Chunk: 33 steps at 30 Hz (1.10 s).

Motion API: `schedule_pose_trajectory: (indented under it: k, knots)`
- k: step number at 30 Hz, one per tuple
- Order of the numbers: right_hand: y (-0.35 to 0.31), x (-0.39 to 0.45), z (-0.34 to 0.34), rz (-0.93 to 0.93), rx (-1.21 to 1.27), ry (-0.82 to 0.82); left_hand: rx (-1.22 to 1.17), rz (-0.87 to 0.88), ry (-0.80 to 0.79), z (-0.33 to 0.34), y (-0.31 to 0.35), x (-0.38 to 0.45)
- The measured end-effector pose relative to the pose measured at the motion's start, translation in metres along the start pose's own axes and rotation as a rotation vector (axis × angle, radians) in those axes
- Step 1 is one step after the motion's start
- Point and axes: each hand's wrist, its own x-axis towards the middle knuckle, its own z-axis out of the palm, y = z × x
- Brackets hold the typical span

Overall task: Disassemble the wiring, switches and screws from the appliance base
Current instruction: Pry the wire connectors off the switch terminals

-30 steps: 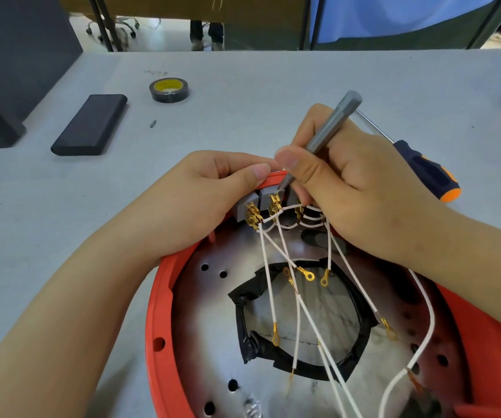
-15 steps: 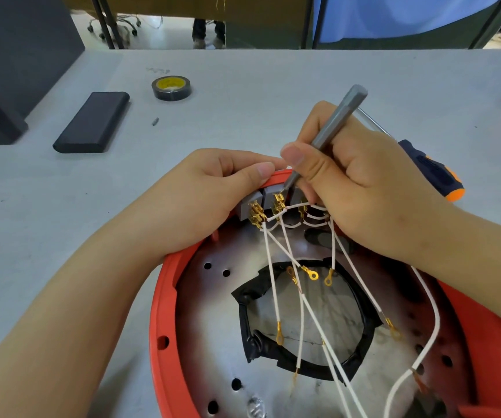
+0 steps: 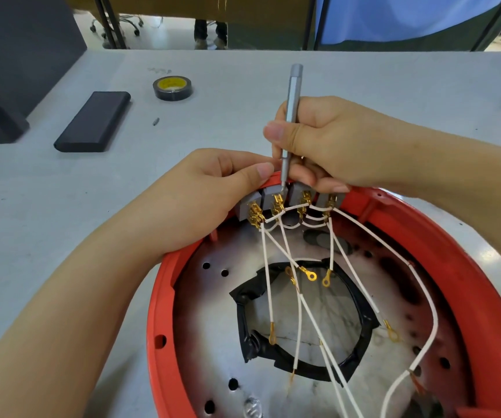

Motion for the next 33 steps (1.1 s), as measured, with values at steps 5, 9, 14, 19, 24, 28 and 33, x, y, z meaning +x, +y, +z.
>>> schedule_pose_trajectory:
  k: [5, 9, 14, 19, 24, 28, 33]
  knots:
    - [-0.006, 0.01, -0.005, 0.054, -0.095, -0.088, -0.028, 0.008, -0.032, 0.0, 0.001, -0.001]
    - [-0.01, 0.012, -0.005, 0.059, -0.134, -0.125, -0.029, 0.012, -0.04, 0.0, 0.001, -0.001]
    - [0.004, -0.012, 0.007, -0.085, 0.033, 0.166, -0.031, -0.009, -0.006, -0.001, -0.001, 0.0]
    - [0.019, -0.029, 0.018, -0.149, 0.146, 0.324, -0.054, -0.03, -0.012, 0.0, -0.003, 0.0]
    - [0.019, -0.025, 0.019, -0.156, 0.12, 0.317, -0.074, -0.016, -0.014, 0.001, -0.004, 0.001]
    - [0.02, -0.025, 0.02, -0.166, 0.107, 0.32, -0.094, -0.01, -0.028, 0.001, -0.005, 0.002]
    - [0.018, -0.022, 0.019, -0.138, 0.124, 0.307, -0.096, -0.007, -0.019, 0.0, -0.006, 0.003]
